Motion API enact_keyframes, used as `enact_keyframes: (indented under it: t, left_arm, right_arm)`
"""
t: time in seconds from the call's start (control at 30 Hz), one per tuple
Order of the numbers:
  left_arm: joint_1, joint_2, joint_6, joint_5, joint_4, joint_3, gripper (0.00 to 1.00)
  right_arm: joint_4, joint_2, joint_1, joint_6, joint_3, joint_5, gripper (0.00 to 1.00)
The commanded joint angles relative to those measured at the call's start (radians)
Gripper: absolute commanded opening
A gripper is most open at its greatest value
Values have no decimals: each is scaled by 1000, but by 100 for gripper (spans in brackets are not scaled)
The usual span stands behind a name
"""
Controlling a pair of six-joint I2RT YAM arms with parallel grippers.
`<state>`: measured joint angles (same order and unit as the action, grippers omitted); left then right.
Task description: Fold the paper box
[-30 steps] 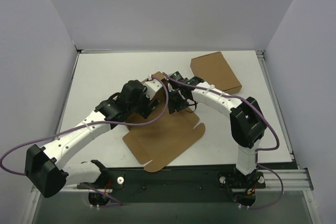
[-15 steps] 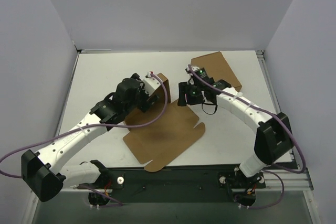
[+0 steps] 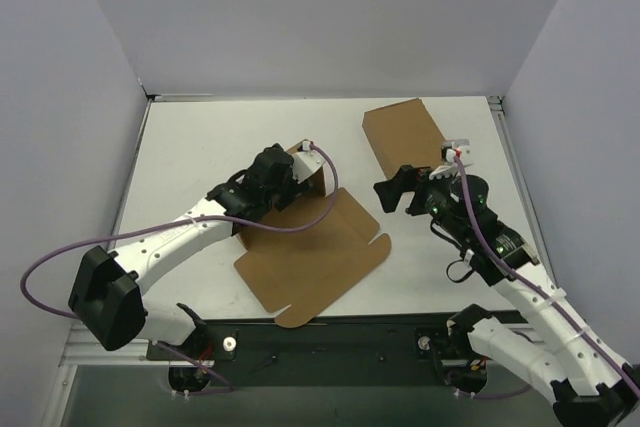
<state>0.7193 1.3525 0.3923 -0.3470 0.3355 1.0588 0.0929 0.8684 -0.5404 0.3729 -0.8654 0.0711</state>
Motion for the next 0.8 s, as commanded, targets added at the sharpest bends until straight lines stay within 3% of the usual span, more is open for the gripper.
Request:
enact_keyframes:
  t: [0.0, 0.07, 0.3, 0.57, 0.77]
  left_arm:
    - [-3, 60, 20, -116, -92, 41, 70]
    - [-21, 77, -22, -129, -90, 50, 58]
    - [-199, 120, -249, 46, -56, 23, 45]
    - [-412, 142, -460, 258, -85, -91, 44]
    - [-434, 183, -582, 386, -92, -149, 56]
  right_arm:
    - [-162, -106, 16, 38, 101, -68, 100]
    - [-156, -117, 17, 15, 106, -68, 99]
    - [-3, -51, 17, 20, 37, -47, 93]
    - [128, -101, 16, 77, -10, -51, 92]
    - [209, -198, 16, 113, 11, -25, 92]
